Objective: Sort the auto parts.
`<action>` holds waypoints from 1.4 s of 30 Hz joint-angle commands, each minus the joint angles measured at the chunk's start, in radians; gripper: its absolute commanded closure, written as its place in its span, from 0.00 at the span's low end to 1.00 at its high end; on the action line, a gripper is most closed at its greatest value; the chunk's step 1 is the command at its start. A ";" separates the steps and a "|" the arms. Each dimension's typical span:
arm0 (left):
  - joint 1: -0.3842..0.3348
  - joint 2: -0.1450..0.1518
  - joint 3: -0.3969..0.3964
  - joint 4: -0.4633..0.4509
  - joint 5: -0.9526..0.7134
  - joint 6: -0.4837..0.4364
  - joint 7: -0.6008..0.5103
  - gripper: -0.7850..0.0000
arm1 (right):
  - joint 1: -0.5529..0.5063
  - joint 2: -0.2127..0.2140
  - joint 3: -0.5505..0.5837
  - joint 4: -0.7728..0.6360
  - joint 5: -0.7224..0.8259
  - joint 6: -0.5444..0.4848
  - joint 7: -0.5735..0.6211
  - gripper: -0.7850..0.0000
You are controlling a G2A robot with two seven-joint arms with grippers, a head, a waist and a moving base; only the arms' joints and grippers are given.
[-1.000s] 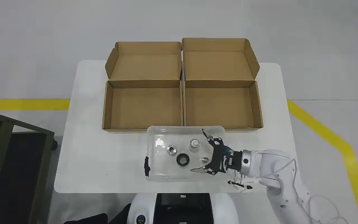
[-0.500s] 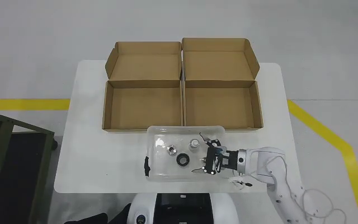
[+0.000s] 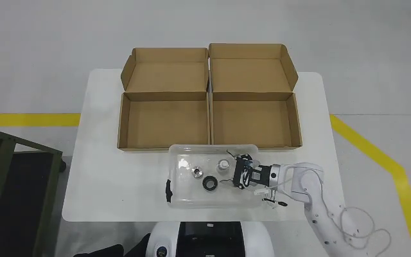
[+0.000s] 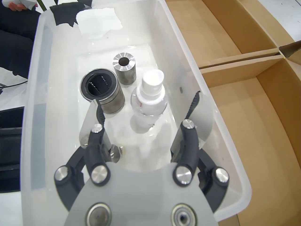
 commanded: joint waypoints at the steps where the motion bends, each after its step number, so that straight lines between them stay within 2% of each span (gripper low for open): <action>1: 0.000 0.000 0.000 0.000 0.000 0.000 0.000 0.00 | 0.008 0.001 -0.005 0.009 -0.003 0.003 -0.003 0.35; 6: 0.000 0.000 0.000 0.000 0.000 0.000 0.000 0.00 | 0.027 0.001 -0.025 0.024 -0.005 0.008 -0.009 0.50; 12: 0.000 0.000 0.000 0.000 0.000 0.000 0.000 0.00 | 0.042 0.002 -0.045 0.033 0.005 0.015 -0.014 0.52; 15: 0.000 0.000 0.000 0.000 0.000 0.000 0.000 0.00 | 0.047 0.003 -0.054 0.043 0.005 0.019 -0.017 0.57; 17: 0.000 0.000 0.000 0.000 0.000 0.000 0.000 0.00 | 0.050 0.003 -0.058 0.048 0.008 0.019 -0.020 0.67; 18: 0.000 0.000 0.000 0.000 0.000 0.000 0.000 0.00 | 0.052 0.004 -0.060 0.049 0.010 0.018 -0.020 0.76; 20: 0.000 0.000 0.000 0.000 0.000 0.000 0.000 0.00 | 0.053 0.005 -0.061 0.050 0.014 0.016 -0.022 0.87; 21: 0.000 0.000 0.000 0.000 0.000 0.000 0.000 0.00 | 0.053 0.006 -0.059 0.049 0.019 0.016 -0.025 0.98; 22: 0.000 0.000 0.000 0.000 0.000 0.000 0.000 0.00 | 0.053 0.007 -0.056 0.046 0.026 0.016 -0.029 1.00; 32: 0.000 0.000 0.000 0.000 0.000 0.000 0.000 0.00 | 0.054 0.016 -0.007 -0.018 0.103 0.037 -0.064 1.00; 42: 0.000 0.000 0.000 0.000 0.000 0.000 0.000 0.00 | 0.058 0.012 0.010 -0.077 0.231 0.139 -0.153 1.00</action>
